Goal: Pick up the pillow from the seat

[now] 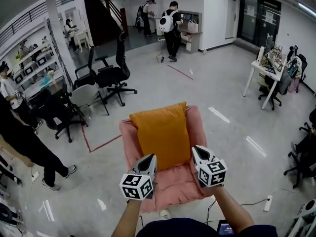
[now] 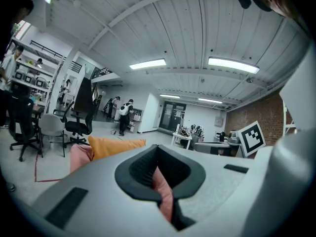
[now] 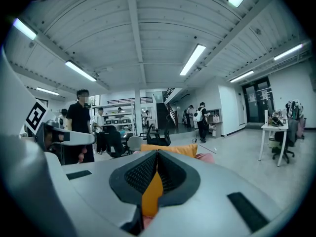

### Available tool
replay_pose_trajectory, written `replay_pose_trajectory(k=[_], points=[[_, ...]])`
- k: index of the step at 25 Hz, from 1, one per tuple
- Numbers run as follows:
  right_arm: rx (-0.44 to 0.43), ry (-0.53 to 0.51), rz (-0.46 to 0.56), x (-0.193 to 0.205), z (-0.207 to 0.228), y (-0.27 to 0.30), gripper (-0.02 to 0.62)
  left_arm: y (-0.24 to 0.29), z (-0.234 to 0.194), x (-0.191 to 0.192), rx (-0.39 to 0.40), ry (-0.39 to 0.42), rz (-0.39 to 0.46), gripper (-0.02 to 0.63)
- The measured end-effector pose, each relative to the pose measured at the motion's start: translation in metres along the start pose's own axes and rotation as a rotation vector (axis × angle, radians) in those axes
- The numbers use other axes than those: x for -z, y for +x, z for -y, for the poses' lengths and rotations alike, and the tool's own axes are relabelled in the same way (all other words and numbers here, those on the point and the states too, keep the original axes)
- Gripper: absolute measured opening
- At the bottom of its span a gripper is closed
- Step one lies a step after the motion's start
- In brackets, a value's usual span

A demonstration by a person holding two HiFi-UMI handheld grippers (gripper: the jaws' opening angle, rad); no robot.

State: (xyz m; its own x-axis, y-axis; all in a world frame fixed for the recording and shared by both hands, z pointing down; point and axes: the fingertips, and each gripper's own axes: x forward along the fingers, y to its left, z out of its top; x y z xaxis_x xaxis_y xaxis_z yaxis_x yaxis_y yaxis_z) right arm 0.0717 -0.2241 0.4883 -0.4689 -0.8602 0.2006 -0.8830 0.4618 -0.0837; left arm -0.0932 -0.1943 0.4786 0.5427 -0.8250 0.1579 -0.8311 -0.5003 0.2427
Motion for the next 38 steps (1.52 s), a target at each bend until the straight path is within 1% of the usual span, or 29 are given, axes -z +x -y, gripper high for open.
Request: replay_pose_trajectory(k=[5, 12, 16, 23, 26, 32, 38], points=[[0.009, -0.001, 0.011, -0.009, -0.003, 0.016, 0.018, 0.006, -0.014, -0.008, 0.011, 0.009, 0.001, 0.005], [0.028, -0.007, 0.017, -0.017, 0.001, 0.041, 0.018, 0.023, -0.037, -0.011, 0.027, 0.001, -0.003, 0.005], [0.046, -0.003, 0.007, -0.013, 0.004, 0.05, 0.018, 0.031, -0.043, -0.01, 0.041, -0.004, -0.006, 0.005], [0.052, 0.003, -0.022, -0.004, 0.007, 0.058, 0.018, 0.043, -0.047, -0.004, 0.052, -0.027, -0.025, 0.005], [0.058, 0.006, -0.026, -0.004, 0.012, 0.061, 0.018, 0.048, -0.046, -0.006, 0.06, -0.023, -0.028, 0.005], [0.048, 0.009, -0.026, -0.007, 0.023, 0.072, 0.018, 0.059, -0.055, -0.003, 0.04, -0.034, -0.04, 0.005], [0.032, 0.017, -0.051, 0.001, 0.044, 0.09, 0.018, 0.08, -0.059, 0.007, 0.023, -0.043, -0.062, 0.005]])
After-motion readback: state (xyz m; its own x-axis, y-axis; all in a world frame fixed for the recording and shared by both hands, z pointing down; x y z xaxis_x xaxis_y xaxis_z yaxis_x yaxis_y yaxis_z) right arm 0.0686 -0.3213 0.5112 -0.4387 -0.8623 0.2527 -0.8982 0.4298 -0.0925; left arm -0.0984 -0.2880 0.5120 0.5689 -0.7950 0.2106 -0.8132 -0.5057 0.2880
